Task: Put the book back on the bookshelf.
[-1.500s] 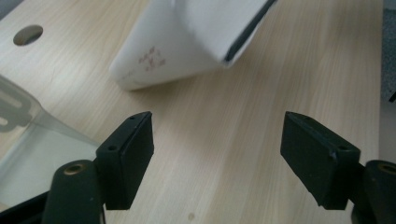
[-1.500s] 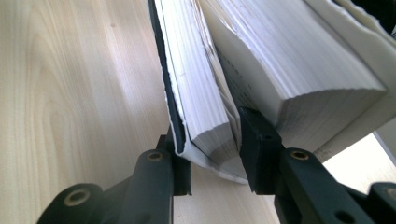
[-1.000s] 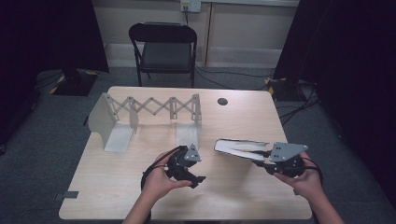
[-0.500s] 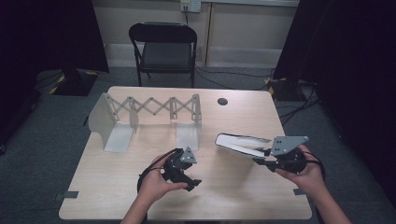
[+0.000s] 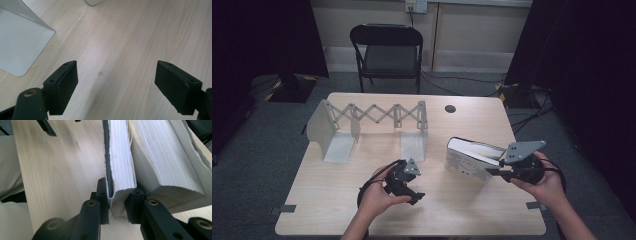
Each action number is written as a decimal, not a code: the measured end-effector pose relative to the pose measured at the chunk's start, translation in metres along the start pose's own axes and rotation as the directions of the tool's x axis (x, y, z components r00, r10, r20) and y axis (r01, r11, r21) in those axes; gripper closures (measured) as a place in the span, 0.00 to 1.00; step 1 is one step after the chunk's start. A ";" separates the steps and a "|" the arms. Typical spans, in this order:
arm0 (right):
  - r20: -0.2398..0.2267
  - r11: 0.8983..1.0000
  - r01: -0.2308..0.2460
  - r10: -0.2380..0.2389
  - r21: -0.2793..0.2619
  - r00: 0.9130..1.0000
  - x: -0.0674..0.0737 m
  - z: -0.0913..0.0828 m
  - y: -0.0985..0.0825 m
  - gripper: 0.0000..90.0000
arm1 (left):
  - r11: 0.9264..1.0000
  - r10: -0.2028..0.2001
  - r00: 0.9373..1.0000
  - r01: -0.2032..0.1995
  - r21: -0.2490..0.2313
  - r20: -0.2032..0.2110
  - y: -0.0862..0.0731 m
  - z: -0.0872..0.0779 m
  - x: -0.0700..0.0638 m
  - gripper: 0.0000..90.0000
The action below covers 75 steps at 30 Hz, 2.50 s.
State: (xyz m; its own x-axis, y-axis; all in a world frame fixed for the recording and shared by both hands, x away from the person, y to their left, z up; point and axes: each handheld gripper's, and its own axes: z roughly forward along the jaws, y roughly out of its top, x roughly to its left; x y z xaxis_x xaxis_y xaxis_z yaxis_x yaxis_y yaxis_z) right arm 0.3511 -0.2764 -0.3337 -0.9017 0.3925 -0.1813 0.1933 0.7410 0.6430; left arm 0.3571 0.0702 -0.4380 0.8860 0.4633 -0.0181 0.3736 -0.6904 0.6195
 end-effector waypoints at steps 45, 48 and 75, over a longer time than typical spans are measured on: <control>-0.190 1.000 0.020 -0.021 -0.005 0.981 0.005 -0.014 -0.003 0.85 | 1.000 -0.002 1.000 0.002 0.018 0.009 0.001 0.006 0.000 0.22; -0.191 1.000 0.015 -0.012 0.013 0.981 0.003 -0.014 -0.002 0.85 | 1.000 0.002 1.000 -0.003 0.025 0.012 0.001 0.009 0.000 0.22; -0.171 0.994 -0.020 0.038 0.107 0.985 0.000 -0.013 0.008 0.84 | 0.998 0.043 0.998 -0.046 0.040 0.054 0.031 0.004 -0.001 0.24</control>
State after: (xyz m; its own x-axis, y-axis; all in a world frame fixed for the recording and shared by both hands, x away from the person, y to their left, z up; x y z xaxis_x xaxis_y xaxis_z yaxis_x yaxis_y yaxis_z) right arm 0.3472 -0.2776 -0.3188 -0.9465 0.3215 -0.0267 0.2515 0.7874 0.5628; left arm 0.3688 0.0461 -0.4219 0.9148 0.4025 -0.0332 0.3435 -0.7324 0.5878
